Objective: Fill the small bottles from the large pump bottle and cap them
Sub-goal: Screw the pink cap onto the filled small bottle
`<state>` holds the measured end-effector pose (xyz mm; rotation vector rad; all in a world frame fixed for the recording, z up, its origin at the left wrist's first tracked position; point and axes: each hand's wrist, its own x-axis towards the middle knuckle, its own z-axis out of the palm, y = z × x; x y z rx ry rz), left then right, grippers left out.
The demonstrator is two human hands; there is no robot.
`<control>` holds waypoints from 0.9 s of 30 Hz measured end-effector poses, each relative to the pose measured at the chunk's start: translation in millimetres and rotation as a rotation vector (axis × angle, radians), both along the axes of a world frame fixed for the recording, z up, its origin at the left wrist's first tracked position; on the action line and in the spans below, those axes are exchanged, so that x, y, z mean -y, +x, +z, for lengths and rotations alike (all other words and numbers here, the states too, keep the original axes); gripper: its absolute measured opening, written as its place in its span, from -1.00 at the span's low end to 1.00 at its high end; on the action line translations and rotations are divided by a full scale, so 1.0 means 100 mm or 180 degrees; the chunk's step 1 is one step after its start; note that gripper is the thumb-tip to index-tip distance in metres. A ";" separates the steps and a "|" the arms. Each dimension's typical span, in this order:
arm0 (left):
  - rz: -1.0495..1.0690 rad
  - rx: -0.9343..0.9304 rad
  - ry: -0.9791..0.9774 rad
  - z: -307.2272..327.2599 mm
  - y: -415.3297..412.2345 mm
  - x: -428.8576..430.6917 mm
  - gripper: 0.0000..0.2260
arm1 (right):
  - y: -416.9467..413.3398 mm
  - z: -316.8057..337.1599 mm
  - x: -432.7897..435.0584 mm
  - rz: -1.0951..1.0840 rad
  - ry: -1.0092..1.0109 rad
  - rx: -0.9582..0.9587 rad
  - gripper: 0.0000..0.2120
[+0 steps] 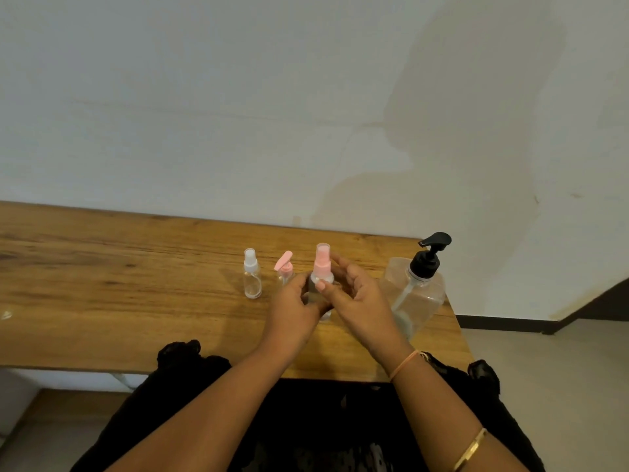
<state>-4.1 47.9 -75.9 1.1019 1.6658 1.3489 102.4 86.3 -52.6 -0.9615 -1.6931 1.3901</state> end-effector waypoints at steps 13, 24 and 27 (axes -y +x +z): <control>-0.0302 -0.0312 -0.0799 -0.07 -0.07 0.08 -0.35 | -0.02 -0.19 0.00 -0.0619 0.0669 0.1131 -0.78; -0.0024 -0.1052 -0.1455 -0.11 -0.40 0.21 -0.59 | -0.20 -0.44 -0.19 -0.0827 0.0628 0.1954 -0.71; 0.0093 -0.1038 -0.1468 -0.13 -0.46 0.21 -0.64 | -0.26 -0.51 -0.32 -0.0997 0.0542 0.1911 -0.71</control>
